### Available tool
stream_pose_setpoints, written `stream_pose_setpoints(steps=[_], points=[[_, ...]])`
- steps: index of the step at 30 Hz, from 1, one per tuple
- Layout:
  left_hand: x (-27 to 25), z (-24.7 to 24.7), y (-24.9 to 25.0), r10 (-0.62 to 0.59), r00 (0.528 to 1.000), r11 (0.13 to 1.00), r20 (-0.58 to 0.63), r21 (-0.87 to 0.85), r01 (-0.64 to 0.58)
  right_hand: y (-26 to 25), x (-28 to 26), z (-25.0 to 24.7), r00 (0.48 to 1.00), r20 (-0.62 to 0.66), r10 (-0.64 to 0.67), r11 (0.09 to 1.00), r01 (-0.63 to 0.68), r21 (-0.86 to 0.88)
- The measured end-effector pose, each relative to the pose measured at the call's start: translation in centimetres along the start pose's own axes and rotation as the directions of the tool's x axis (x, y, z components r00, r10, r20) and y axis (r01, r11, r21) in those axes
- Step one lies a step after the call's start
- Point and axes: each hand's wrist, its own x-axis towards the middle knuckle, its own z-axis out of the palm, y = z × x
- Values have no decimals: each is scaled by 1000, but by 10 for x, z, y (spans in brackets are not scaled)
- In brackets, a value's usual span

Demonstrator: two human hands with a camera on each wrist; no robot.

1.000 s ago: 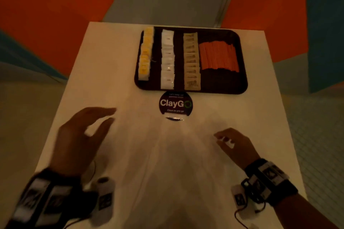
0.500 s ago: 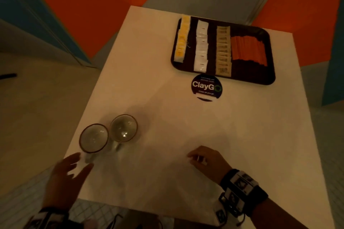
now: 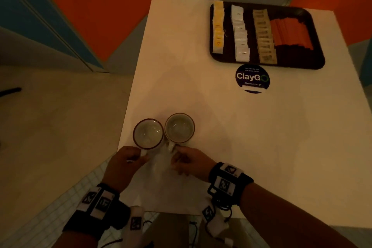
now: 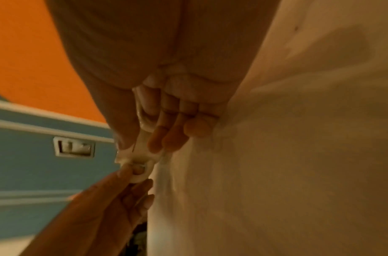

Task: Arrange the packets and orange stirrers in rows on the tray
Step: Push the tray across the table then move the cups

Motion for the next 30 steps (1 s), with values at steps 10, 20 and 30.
stream_pose_setpoints(steps=[10, 20, 30], points=[[33, 0, 10, 55, 998, 994, -2, 98, -55, 0, 4, -11, 880, -474, 26, 996, -62, -61], [105, 7, 72, 72, 997, 993, -38, 95, -68, -30, 35, -87, 758, -637, -144, 974, -5, -226], [234, 20, 131, -49, 990, 997, -133, -72, 40, -92, 121, -188, 708, -700, -98, 995, 81, -57]])
